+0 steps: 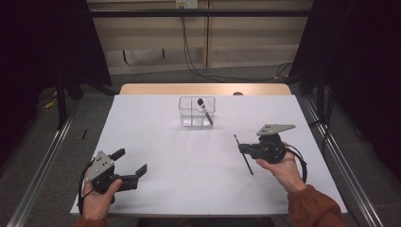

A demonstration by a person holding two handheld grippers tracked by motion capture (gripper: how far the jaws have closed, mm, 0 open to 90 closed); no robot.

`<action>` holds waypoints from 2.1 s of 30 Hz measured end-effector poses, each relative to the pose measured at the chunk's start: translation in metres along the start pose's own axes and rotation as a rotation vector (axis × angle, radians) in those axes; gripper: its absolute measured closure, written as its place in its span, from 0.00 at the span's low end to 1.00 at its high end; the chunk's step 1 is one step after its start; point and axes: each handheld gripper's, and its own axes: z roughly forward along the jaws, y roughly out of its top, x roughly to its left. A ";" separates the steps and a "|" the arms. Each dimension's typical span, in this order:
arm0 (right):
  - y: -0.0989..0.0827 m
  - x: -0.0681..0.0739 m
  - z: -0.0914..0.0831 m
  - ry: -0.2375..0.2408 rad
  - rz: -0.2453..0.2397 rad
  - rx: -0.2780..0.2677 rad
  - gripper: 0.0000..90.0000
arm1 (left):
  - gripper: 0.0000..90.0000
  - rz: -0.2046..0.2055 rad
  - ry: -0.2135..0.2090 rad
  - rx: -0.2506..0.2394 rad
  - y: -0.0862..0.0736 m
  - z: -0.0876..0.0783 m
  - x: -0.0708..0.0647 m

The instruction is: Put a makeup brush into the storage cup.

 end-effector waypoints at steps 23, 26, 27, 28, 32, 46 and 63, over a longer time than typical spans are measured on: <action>0.006 0.000 -0.004 0.030 -0.017 -0.256 0.96 | 0.03 -0.013 -0.009 -0.035 0.000 -0.001 -0.001; 0.013 -0.001 -0.003 0.033 -0.019 -0.279 0.96 | 0.03 -0.018 -0.009 -0.042 0.001 -0.002 -0.001; 0.016 -0.001 -0.003 0.031 -0.022 -0.283 0.96 | 0.03 -0.021 -0.009 -0.042 0.001 -0.002 -0.002; 0.018 -0.001 -0.002 0.034 -0.023 -0.283 0.96 | 0.03 -0.028 -0.009 -0.044 0.001 -0.002 -0.002; 0.024 -0.002 0.002 0.032 -0.018 -0.292 0.96 | 0.03 -0.019 -0.007 -0.048 0.002 -0.002 -0.007; 0.058 -0.012 0.015 0.021 -0.010 -0.353 0.96 | 0.03 -0.014 -0.007 -0.028 0.001 -0.001 -0.004; 0.093 -0.027 0.036 -0.021 -0.017 -0.370 0.96 | 0.03 -0.022 -0.001 -0.031 0.001 -0.003 0.000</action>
